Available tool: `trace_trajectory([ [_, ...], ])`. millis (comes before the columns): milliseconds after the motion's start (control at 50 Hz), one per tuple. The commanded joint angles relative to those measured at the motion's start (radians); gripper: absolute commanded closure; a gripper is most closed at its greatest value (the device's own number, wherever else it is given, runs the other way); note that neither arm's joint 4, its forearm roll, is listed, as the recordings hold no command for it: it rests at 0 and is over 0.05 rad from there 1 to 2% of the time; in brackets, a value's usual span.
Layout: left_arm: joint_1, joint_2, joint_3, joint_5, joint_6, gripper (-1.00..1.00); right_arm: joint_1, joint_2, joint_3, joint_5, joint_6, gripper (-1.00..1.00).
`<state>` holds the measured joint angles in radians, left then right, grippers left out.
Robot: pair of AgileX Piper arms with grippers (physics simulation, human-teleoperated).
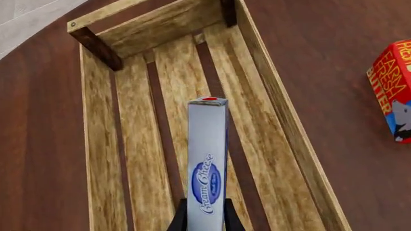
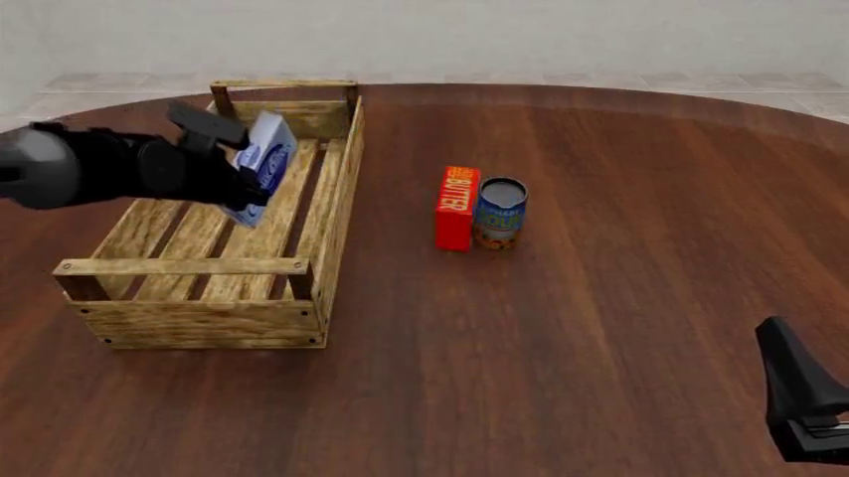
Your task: Pick up the cream cheese and put it in the tray.
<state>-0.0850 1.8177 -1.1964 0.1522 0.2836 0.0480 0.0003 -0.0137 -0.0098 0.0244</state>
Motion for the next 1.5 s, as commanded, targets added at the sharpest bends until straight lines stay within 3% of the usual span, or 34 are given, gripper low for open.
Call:
trace_trajectory([
  [20,0.0,0.088,-0.051,0.0,0.013,1.0,0.002,0.0,0.006,-0.006,0.001,-1.0],
  [380,0.053,0.16,-0.06,-0.024,0.066,1.0,-0.001,0.0,0.008,-0.01,0.002,-1.0],
  [780,0.075,0.2,-0.042,-0.049,0.087,1.0,0.003,0.0,0.01,-0.008,0.003,-1.0],
  [820,0.091,0.209,-0.065,-0.032,0.055,1.0,0.003,0.0,0.011,-0.008,0.003,-1.0],
  [880,0.079,0.214,-0.039,-0.051,0.09,1.0,0.003,0.0,0.011,-0.009,0.004,-1.0],
  [1140,0.093,0.219,-0.034,-0.064,0.103,1.0,0.003,0.0,0.012,-0.008,0.005,-1.0],
  [1160,0.094,0.22,-0.036,-0.062,0.101,-1.0,0.003,0.0,0.012,-0.008,0.005,-1.0],
  [1500,0.09,0.197,-0.024,-0.066,0.116,-1.0,0.003,0.0,0.012,-0.008,0.008,-1.0],
])
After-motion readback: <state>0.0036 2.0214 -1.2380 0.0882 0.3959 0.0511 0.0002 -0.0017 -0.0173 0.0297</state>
